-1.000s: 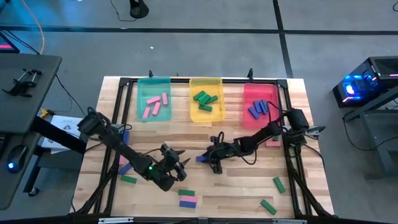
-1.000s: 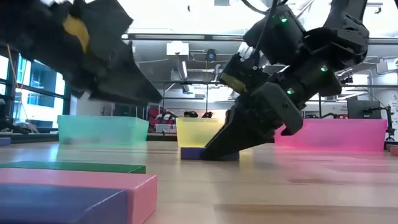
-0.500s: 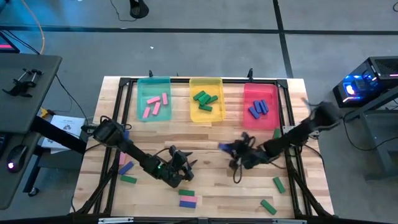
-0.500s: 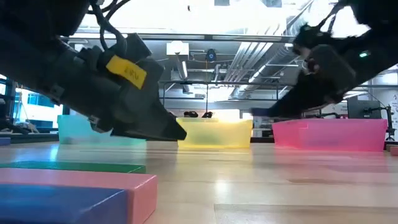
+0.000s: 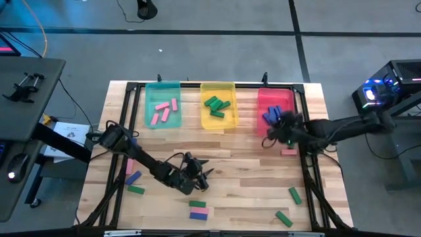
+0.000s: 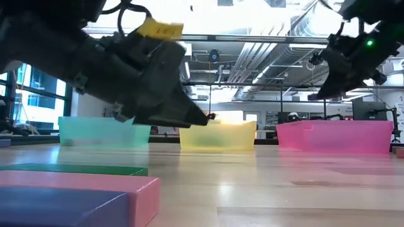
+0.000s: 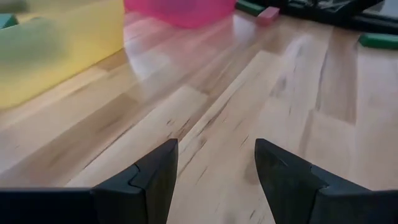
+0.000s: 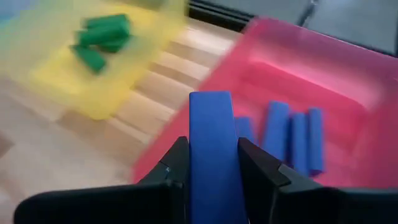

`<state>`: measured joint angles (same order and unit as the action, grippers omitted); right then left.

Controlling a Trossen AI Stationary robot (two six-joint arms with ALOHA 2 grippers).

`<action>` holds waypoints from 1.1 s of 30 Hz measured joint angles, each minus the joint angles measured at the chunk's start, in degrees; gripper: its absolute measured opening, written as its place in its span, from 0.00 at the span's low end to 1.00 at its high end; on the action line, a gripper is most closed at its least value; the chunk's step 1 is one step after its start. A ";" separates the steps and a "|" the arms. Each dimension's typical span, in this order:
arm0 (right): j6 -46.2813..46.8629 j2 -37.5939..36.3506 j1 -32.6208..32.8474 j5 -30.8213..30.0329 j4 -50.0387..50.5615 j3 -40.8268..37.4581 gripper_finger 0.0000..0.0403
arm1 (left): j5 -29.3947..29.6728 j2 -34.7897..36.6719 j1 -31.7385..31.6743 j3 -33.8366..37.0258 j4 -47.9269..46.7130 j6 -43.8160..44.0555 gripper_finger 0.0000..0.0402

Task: Sort blocks
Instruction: Put the blue wooden block into the red bin

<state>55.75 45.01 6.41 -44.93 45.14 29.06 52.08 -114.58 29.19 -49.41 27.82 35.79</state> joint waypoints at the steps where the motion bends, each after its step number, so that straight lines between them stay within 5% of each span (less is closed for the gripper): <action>1: -2.29 -0.79 -3.41 2.04 -0.03 0.00 0.18 | -0.21 0.04 -0.21 -0.05 0.52 -0.46 0.50; 10: -22.69 3.26 -31.57 18.89 -5.65 0.04 0.18 | -4.14 0.06 -2.29 0.03 5.50 -4.84 0.50; 16: -30.29 12.00 -43.99 28.27 -12.05 0.07 0.18 | -5.14 0.08 -2.98 0.03 6.05 -5.24 0.50; 25: -33.98 24.67 -51.18 30.36 -19.94 0.33 0.20 | -5.66 0.08 -2.95 0.03 6.42 -5.65 0.50; 33: -37.78 23.86 -52.15 30.23 -15.96 2.18 0.53 | -5.69 0.08 -2.93 0.03 6.65 -5.62 0.50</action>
<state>17.96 68.87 -45.73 -14.70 29.19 31.24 46.39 -114.50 26.26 -49.39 34.46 30.17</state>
